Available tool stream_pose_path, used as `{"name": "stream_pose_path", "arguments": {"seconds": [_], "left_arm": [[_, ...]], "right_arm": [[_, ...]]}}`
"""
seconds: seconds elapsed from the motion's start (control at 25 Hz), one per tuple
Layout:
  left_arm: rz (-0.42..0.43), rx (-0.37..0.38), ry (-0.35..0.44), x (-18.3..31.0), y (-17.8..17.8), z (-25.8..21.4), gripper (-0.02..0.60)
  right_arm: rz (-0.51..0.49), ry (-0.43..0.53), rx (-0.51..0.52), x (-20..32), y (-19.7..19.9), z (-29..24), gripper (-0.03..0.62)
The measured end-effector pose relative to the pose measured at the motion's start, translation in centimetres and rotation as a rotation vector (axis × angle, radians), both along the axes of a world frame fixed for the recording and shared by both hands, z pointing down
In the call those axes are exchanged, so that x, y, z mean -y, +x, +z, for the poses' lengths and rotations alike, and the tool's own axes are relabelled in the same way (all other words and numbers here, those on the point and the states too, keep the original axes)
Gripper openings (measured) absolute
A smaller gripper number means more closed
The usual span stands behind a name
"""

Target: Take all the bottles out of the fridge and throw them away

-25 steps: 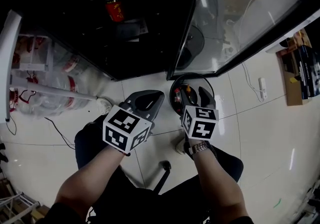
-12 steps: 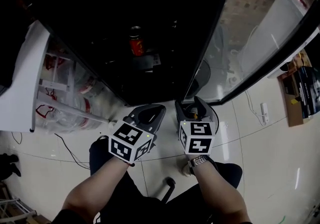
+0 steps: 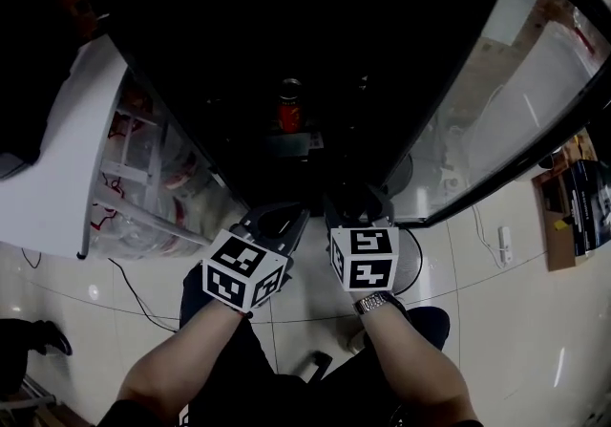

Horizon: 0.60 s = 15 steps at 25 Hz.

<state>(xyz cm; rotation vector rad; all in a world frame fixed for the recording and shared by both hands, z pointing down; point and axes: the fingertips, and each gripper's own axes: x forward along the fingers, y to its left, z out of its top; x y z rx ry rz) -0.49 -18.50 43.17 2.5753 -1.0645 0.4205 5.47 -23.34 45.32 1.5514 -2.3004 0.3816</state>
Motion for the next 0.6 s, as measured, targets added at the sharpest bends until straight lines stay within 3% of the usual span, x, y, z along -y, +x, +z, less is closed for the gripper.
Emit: {"name": "stream_pose_path", "arguments": {"seconds": [0.6], "left_arm": [[-0.088, -0.013, 0.021, 5.4, -5.9, -1.4, 0.003]], "right_arm": [[-0.099, 0.005, -0.03, 7.3, -6.6, -1.4, 0.275]]}}
